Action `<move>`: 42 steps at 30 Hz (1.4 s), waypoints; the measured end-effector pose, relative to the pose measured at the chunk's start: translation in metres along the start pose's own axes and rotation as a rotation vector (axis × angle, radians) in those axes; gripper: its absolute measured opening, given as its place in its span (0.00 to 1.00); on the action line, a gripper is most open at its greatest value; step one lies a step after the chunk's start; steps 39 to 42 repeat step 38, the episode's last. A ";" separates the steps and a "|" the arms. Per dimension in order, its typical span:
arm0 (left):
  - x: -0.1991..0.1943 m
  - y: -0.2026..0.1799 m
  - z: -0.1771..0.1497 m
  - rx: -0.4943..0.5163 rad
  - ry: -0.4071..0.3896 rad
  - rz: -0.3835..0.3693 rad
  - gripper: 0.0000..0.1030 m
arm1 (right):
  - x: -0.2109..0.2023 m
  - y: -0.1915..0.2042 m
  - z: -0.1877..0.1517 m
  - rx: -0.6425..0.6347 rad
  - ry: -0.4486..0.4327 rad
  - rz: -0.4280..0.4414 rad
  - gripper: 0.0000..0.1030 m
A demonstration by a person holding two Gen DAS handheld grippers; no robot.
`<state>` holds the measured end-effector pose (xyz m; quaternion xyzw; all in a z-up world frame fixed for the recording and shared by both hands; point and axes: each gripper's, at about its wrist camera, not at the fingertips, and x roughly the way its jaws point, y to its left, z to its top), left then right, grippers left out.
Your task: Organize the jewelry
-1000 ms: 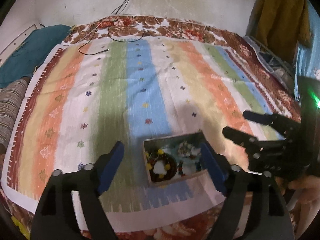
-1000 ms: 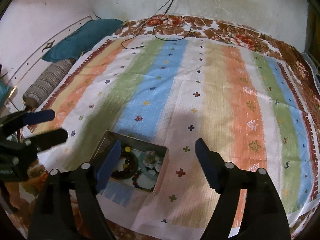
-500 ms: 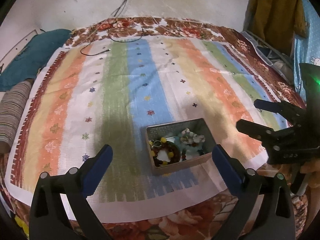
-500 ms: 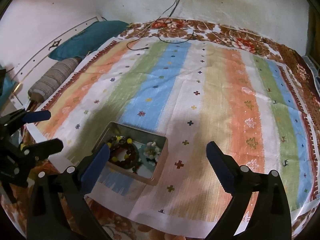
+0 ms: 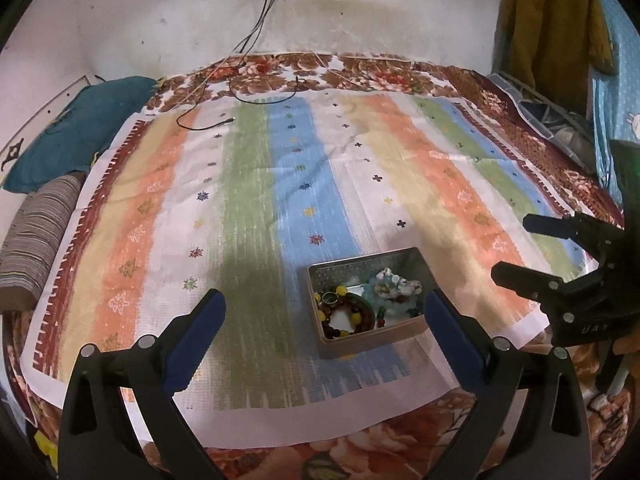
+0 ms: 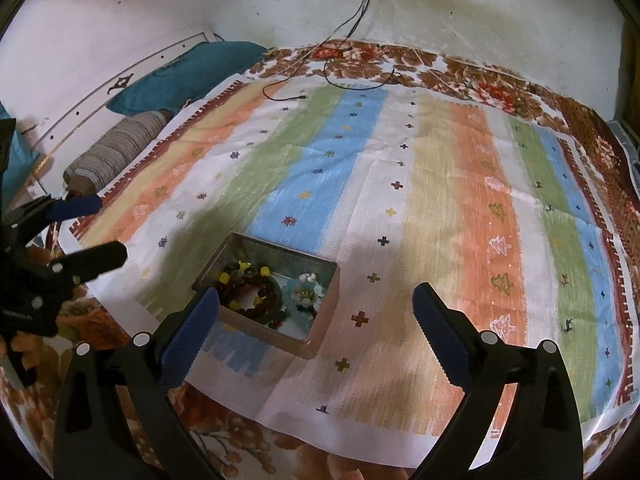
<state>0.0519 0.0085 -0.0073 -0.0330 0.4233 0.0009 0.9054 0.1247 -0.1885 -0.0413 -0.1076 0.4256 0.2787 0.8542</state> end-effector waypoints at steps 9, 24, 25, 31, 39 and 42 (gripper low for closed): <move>-0.004 -0.010 -0.004 0.041 -0.016 -0.025 0.95 | -0.009 -0.005 -0.006 0.011 -0.033 0.008 0.95; -0.007 -0.018 -0.004 0.072 -0.036 -0.031 0.95 | -0.014 -0.004 -0.007 0.015 -0.049 0.011 0.95; -0.007 -0.018 -0.004 0.070 -0.036 -0.030 0.95 | -0.014 -0.004 -0.007 0.015 -0.048 0.013 0.95; -0.006 -0.017 -0.004 0.065 -0.030 -0.030 0.95 | -0.015 -0.008 -0.009 0.021 -0.038 0.005 0.95; -0.005 -0.016 -0.005 0.068 -0.022 -0.025 0.95 | -0.017 -0.011 -0.008 0.046 -0.056 0.006 0.95; -0.005 -0.016 -0.005 0.068 -0.022 -0.025 0.95 | -0.017 -0.011 -0.008 0.046 -0.056 0.006 0.95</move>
